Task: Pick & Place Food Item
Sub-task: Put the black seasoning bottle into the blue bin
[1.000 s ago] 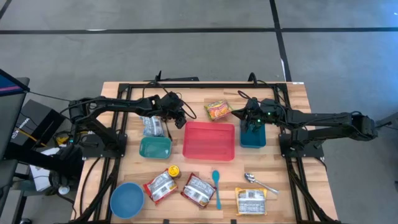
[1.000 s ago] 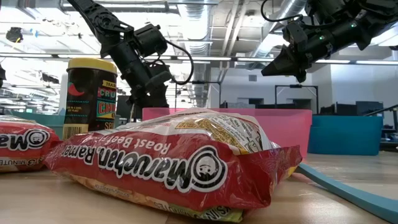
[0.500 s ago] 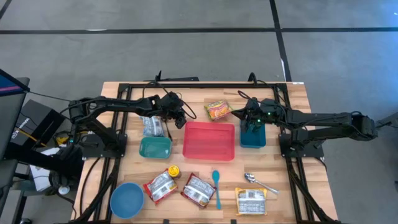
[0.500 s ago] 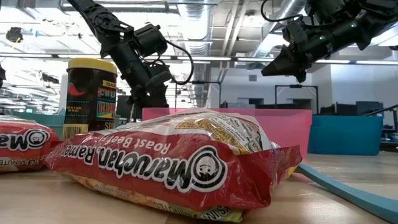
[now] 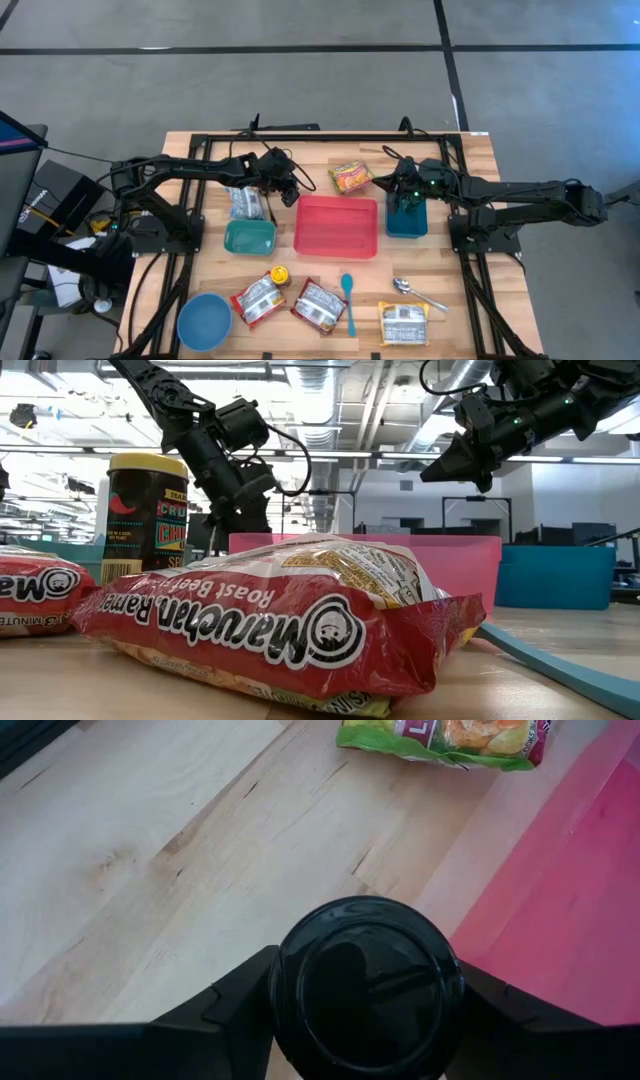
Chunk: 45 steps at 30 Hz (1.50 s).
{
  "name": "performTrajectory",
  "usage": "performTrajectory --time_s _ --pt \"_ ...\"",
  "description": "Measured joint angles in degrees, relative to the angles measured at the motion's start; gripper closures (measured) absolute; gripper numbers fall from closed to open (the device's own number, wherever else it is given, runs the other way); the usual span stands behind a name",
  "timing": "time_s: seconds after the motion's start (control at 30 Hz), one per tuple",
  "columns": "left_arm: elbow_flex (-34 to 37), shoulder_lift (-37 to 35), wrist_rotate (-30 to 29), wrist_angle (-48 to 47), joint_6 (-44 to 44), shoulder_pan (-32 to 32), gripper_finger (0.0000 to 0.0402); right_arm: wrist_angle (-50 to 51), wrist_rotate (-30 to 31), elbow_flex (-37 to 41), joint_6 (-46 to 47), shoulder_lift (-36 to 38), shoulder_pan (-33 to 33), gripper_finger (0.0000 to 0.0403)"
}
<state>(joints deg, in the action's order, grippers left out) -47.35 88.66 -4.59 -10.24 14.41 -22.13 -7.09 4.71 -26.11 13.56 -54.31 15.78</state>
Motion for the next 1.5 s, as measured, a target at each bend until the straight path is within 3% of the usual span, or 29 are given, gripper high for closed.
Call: performTrajectory --time_s 0.43,1.03,1.3,1.5 --pt "-0.1 -1.4 -0.1 -0.5 0.0 0.0 0.0198 0.0 0.0 0.0 0.0 0.0 0.0 0.0403" --pt "0.0 -18.3 2.0 -1.4 2.6 1.4 0.0195 -2.3 -0.1 0.0 2.9 -0.5 0.0 0.0403" --pt "0.0 -15.9 4.2 7.3 2.6 5.5 0.0194 -4.5 -0.2 0.0 2.6 -1.4 -0.1 0.0403" --pt "-3.2 -11.8 4.2 8.3 2.6 7.0 0.0195 -7.0 -0.2 0.0 -0.1 -4.9 -1.4 0.0403"
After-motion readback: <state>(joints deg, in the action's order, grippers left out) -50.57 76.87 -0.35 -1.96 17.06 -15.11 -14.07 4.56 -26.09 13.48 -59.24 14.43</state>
